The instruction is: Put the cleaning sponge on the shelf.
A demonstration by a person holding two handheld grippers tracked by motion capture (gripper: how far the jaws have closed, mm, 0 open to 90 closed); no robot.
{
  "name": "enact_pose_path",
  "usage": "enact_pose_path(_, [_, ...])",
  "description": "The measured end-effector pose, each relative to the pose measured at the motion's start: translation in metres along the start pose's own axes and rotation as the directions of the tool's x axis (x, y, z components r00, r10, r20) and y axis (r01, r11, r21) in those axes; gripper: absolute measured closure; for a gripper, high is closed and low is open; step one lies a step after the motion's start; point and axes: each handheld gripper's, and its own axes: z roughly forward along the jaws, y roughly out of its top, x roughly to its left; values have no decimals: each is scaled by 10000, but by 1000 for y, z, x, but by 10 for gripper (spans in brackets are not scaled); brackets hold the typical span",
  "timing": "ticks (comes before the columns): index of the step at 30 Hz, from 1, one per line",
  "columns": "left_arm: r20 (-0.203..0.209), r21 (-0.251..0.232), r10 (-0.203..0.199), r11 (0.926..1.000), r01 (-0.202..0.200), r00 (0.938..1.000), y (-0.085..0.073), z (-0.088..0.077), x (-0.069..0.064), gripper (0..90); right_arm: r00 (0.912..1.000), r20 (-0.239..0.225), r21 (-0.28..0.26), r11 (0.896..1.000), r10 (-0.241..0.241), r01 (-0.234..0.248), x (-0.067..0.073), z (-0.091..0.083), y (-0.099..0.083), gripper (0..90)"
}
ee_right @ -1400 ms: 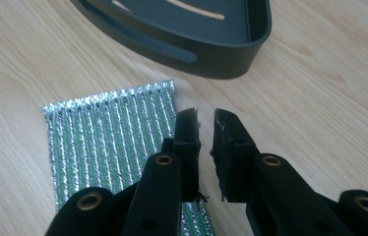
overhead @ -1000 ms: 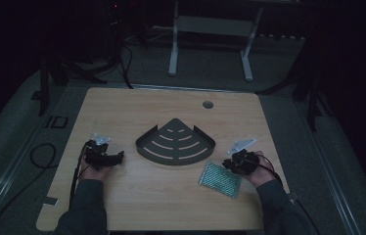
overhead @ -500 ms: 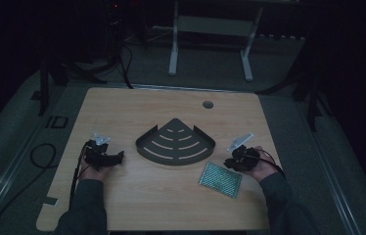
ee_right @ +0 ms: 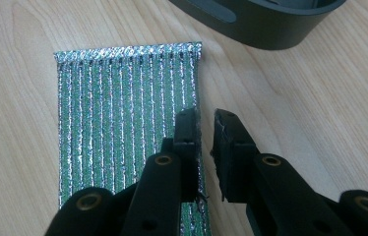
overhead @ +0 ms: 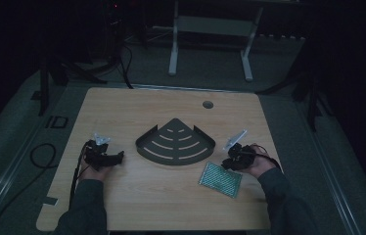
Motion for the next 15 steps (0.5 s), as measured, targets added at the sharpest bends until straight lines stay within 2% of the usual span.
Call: enact_pose_path(15, [0,2,1,10000,-1,10000,0,0,0,129,9988,-468,316,9994,163,-148,-6,8,1,754])
